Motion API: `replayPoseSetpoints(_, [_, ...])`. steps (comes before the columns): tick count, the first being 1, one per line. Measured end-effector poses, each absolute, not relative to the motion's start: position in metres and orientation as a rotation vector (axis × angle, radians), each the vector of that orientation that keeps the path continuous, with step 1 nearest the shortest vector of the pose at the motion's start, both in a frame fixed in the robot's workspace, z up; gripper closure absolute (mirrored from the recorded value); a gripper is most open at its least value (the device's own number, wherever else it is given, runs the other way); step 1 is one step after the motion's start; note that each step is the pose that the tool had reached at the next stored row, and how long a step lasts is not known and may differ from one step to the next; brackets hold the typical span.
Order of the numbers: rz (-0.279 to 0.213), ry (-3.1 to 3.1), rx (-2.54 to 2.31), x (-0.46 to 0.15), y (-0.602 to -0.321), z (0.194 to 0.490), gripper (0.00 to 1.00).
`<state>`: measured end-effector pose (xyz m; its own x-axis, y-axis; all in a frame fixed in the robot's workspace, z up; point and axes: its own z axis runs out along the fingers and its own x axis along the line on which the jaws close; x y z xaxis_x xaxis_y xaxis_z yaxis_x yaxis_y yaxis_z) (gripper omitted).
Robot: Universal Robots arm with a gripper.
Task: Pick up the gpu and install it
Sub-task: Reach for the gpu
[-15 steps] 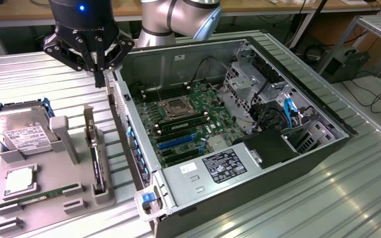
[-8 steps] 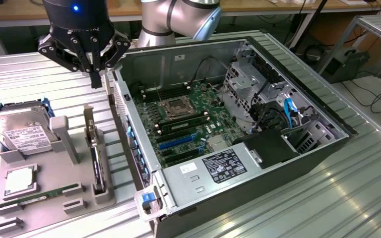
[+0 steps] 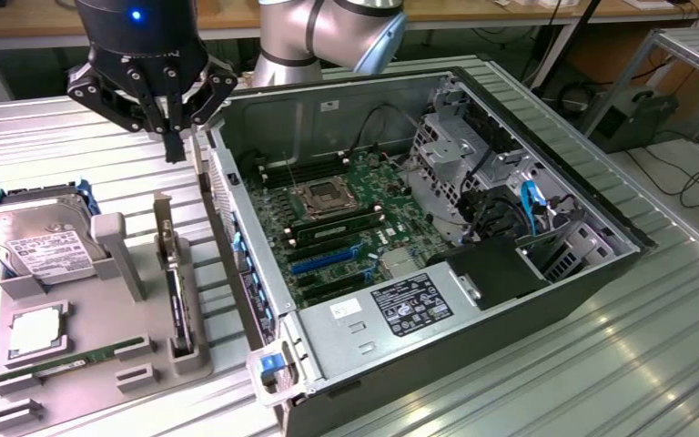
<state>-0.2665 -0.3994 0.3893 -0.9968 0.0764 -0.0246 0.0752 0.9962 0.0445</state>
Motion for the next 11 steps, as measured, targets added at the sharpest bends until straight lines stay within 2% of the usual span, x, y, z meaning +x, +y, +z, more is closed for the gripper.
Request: replayPoseSetpoints(11, [0.068, 3.112, 0.118, -0.2665, -0.407, 0.3892, 0.89])
